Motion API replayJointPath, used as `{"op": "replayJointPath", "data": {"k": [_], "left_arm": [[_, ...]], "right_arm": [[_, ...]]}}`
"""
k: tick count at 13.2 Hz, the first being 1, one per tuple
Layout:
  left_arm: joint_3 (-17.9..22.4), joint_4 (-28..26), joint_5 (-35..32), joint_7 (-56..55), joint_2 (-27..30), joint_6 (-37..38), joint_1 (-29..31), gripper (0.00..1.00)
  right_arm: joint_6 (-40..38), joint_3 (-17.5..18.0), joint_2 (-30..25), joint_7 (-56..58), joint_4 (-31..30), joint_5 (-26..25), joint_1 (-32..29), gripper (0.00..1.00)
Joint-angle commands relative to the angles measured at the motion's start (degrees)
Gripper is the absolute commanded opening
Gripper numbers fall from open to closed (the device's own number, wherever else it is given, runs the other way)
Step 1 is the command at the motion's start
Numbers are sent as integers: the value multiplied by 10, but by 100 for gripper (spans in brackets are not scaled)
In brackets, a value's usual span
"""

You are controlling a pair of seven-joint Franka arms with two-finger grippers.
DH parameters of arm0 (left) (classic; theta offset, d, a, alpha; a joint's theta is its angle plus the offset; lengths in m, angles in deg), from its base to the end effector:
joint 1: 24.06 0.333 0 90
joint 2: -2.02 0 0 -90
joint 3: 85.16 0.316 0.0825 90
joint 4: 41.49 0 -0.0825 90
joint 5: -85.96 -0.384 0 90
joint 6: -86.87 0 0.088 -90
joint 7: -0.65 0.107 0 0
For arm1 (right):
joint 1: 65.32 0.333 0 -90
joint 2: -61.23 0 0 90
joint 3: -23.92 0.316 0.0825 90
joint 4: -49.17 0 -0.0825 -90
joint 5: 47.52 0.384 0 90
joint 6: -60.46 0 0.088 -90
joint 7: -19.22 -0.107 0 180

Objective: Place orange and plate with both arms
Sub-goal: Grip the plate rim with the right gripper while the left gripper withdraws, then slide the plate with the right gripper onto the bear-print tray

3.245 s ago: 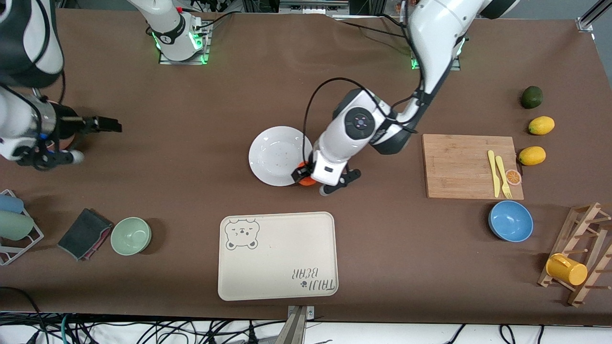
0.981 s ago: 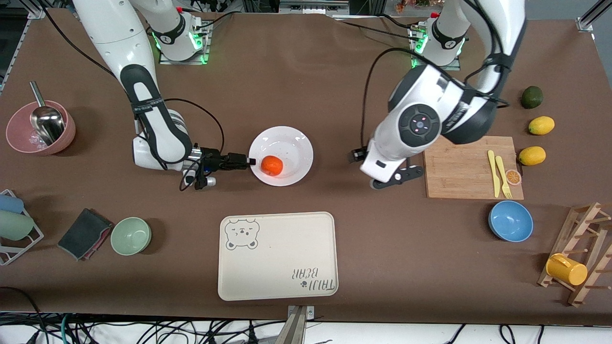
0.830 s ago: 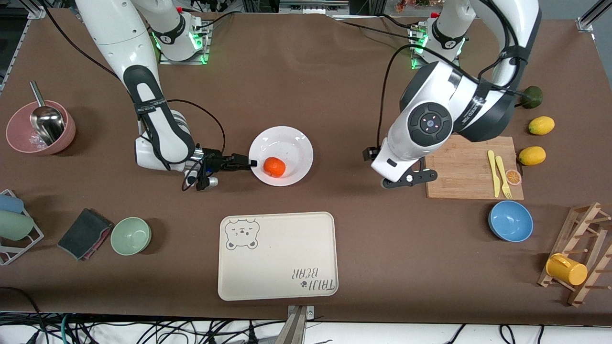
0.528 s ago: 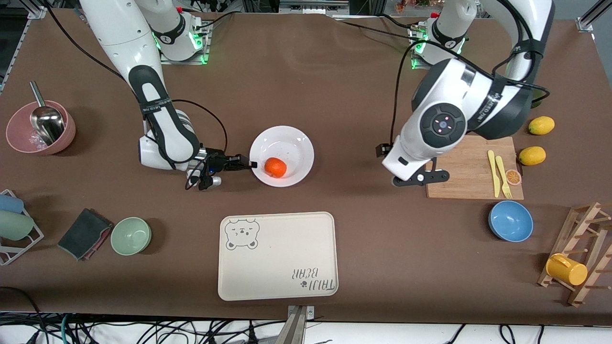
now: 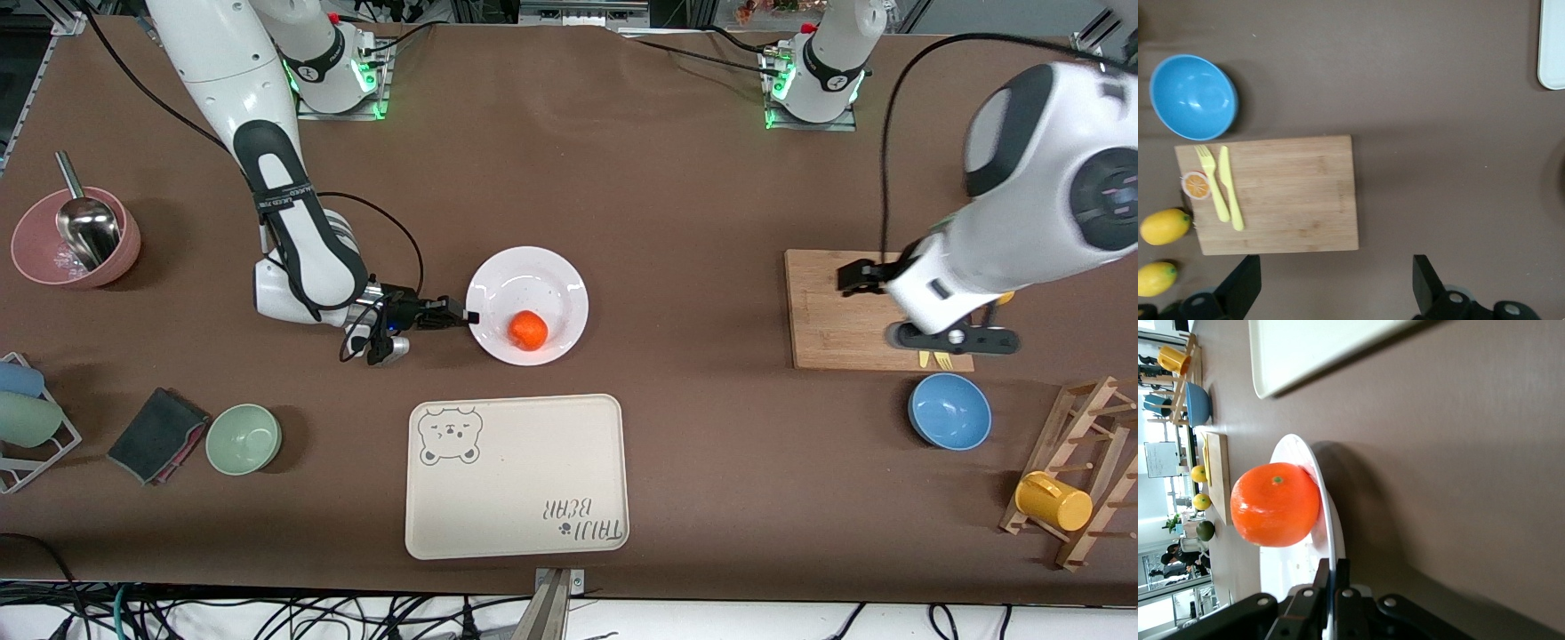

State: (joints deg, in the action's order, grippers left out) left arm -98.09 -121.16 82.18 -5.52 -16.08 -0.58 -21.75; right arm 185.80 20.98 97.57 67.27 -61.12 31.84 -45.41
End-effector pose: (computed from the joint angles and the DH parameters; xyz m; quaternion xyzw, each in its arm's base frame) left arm 0.6282 -0.0901 0.5206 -0.9956 0.0377 0.0854 0.0104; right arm 0.5648 0.2101 0.1474 -0.8912 -0.0257 0.0165 0.4525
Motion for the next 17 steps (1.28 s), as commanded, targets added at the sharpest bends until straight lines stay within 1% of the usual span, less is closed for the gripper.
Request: {"op": "replayJointPath", "data": {"k": [1, 2, 4, 5, 6, 7, 8, 10, 12, 15, 17], "left_arm": [[-9, -17, 10, 61, 48, 2, 58, 100], [-4, -28, 17, 60, 71, 2, 64, 100], [32, -65, 18, 53, 116, -12, 49, 100], [54, -105, 16, 53, 144, -48, 32, 100], [88, -151, 18, 55, 170, -85, 10, 100], [109, -176, 27, 60, 184, -100, -4, 100], [111, -180, 41, 61, 189, -101, -5, 100], [112, -189, 43, 52, 203, -95, -13, 100], [111, -179, 44, 50, 194, -85, -6, 100], [111, -173, 46, 50, 186, -80, -5, 100], [111, -172, 46, 49, 185, -79, -6, 100]], "right_arm": [[1, -1, 9, 5, 38, 4, -3, 0], [1, -2, 10, -2, 47, 6, -3, 0], [1, -2, 10, -33, 61, 11, -5, 0], [1, -3, 13, -51, 75, 10, -9, 0], [0, -3, 19, -64, 89, 10, -14, 0], [0, -3, 23, -69, 99, 11, -17, 0], [-1, -3, 29, -80, 110, 11, -21, 0], [-1, -3, 43, -112, 144, 11, -35, 0], [-1, -3, 74, -125, 189, 9, -56, 0], [8, -2, 150, -135, 295, 13, -71, 0], [17, -3, 194, -135, 352, 18, -79, 0]]}}
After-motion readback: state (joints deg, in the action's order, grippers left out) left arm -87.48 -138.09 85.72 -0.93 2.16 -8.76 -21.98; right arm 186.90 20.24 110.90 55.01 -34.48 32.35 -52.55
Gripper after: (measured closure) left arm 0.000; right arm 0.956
